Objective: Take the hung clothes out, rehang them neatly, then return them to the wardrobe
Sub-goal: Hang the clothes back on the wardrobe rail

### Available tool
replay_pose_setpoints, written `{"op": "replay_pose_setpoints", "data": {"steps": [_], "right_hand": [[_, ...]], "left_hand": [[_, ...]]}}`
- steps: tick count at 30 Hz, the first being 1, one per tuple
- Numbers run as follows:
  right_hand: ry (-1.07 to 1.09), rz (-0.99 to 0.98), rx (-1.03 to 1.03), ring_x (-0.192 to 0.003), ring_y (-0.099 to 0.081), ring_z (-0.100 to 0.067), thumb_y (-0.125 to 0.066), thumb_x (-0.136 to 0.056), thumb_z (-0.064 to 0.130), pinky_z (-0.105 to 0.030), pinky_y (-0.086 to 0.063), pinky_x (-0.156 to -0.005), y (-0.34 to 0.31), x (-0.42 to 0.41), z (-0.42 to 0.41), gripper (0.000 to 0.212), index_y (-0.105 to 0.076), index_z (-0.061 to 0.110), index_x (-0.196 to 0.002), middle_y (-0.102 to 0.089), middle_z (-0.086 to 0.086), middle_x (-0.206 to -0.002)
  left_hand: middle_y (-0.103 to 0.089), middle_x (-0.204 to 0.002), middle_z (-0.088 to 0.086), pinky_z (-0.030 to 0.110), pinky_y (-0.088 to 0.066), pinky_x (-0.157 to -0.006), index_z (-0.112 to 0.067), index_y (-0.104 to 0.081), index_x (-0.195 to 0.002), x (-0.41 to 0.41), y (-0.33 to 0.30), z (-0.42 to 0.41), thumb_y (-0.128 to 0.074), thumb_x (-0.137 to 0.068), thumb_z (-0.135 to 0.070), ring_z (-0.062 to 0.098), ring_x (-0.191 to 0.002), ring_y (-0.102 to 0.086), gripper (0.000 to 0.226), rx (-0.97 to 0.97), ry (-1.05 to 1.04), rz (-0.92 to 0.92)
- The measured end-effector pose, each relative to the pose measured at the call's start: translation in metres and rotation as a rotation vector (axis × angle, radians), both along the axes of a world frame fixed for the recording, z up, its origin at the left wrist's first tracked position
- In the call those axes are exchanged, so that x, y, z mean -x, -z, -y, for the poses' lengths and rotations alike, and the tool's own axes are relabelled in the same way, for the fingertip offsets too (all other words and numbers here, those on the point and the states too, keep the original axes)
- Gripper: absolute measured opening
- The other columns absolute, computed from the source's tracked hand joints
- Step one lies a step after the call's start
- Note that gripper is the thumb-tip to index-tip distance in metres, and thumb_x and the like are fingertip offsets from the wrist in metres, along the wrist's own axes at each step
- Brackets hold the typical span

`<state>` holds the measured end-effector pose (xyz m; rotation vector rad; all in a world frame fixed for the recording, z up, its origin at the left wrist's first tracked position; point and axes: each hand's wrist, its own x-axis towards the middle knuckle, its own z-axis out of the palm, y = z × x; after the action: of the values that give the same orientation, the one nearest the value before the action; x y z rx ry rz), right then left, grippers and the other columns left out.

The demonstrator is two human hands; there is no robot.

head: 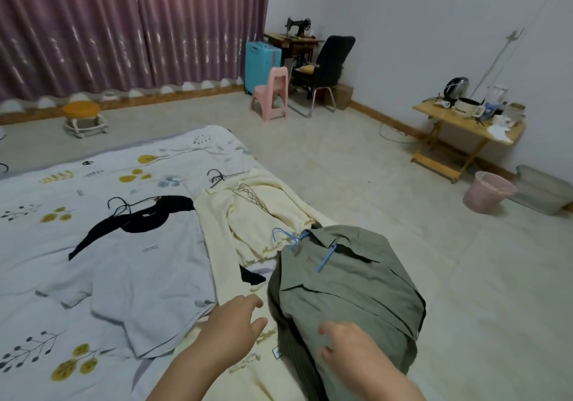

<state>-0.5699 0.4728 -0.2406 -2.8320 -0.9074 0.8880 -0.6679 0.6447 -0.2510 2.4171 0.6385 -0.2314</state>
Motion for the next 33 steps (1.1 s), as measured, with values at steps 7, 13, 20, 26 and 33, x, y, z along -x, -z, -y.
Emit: {"op": "replay_pose_setpoints", "data": {"steps": [7, 13, 20, 26, 33], "right_hand": [[-0.050, -0.040, 0.010, -0.130, -0.036, -0.021, -0.042, -0.092, 0.025, -0.028, -0.035, -0.101, 0.052, -0.095, -0.026, 0.040, -0.044, 0.020, -0.133, -0.044, -0.005, -0.136], [-0.136, -0.010, -0.019, -0.134, -0.028, -0.021, -0.043, -0.093, 0.025, -0.029, -0.032, -0.106, 0.112, -0.199, -0.057, 0.052, -0.027, 0.021, -0.143, -0.031, -0.003, -0.144], [-0.207, 0.104, -0.028, -0.143, -0.011, -0.022, -0.044, -0.094, 0.029, -0.032, -0.021, -0.114, 0.202, -0.304, -0.115, 0.068, -0.006, 0.017, -0.149, -0.006, -0.010, -0.155], [-0.313, 0.180, -0.018, -0.145, 0.012, -0.022, -0.053, -0.089, 0.033, -0.049, -0.006, -0.115, 0.267, -0.371, -0.157, 0.087, 0.008, 0.016, -0.149, 0.014, -0.003, -0.157], [-0.383, 0.113, 0.031, -0.146, 0.002, -0.015, -0.054, -0.089, 0.038, -0.060, -0.004, -0.112, 0.299, -0.395, -0.140, 0.084, 0.003, 0.026, -0.149, 0.001, 0.010, -0.157]], "left_hand": [[-0.049, -0.130, -0.006, 0.023, -0.036, -0.092, -0.025, -0.044, -0.130, -0.089, 0.045, -0.019, -0.041, -0.096, -0.033, 0.012, -0.118, -0.048, 0.035, 0.046, -0.082, -0.023], [-0.052, -0.123, -0.001, 0.027, -0.042, -0.090, -0.021, -0.049, -0.122, -0.176, 0.109, -0.023, -0.044, -0.093, -0.029, 0.017, -0.114, -0.050, 0.031, 0.088, -0.253, -0.069], [-0.041, -0.137, 0.001, 0.030, -0.037, -0.099, -0.016, -0.031, -0.135, -0.265, 0.202, -0.035, -0.045, -0.092, -0.043, 0.019, -0.127, -0.038, 0.052, 0.002, -0.452, -0.185], [-0.036, -0.143, 0.003, 0.034, -0.032, -0.103, -0.015, -0.021, -0.142, -0.308, 0.271, -0.042, -0.046, -0.087, -0.055, 0.020, -0.131, -0.034, 0.072, -0.050, -0.452, -0.268], [-0.039, -0.123, 0.001, 0.030, -0.033, -0.094, -0.020, -0.033, -0.122, -0.314, 0.291, -0.029, -0.049, -0.083, -0.049, 0.021, -0.119, -0.039, 0.051, -0.150, -0.502, -0.328]]}}
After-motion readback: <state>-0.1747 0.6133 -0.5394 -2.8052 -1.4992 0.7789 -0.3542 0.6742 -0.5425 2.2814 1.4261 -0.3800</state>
